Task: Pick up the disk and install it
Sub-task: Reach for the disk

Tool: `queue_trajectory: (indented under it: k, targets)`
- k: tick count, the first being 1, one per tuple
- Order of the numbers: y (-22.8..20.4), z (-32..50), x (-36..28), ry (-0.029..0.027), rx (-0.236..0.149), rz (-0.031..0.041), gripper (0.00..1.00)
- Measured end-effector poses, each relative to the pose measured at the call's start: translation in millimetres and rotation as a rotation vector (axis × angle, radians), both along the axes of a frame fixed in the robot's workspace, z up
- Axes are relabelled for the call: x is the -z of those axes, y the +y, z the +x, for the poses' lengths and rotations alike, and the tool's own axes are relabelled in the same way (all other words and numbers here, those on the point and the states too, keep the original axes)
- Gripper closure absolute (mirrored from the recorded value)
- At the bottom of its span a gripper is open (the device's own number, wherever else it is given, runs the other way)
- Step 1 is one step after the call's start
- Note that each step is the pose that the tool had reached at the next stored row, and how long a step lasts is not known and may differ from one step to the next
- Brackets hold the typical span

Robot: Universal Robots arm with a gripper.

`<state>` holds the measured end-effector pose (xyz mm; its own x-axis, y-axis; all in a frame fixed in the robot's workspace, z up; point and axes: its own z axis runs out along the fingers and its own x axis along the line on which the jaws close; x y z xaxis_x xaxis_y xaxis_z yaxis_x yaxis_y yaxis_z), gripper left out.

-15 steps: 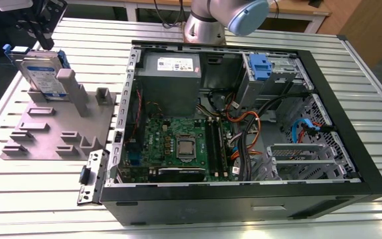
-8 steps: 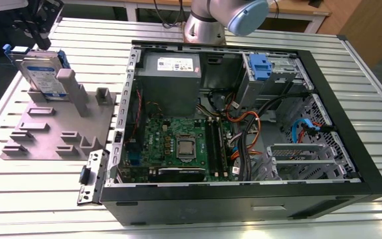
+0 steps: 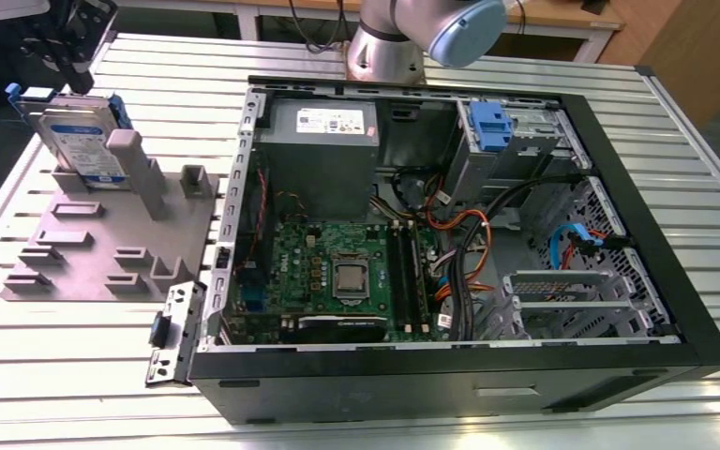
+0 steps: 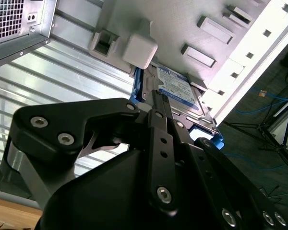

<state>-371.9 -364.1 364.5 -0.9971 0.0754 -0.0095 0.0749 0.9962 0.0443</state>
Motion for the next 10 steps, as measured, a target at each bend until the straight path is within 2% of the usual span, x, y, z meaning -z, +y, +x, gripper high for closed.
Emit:
queue_trajectory:
  k: [4, 10]
  targets:
    - [1.3, -5.1, 0.6, 0.0000, 0.000, -0.0001, 0.89]
    - [7.2, -23.6, 3.2, 0.0004, 0.000, 0.0000, 0.89]
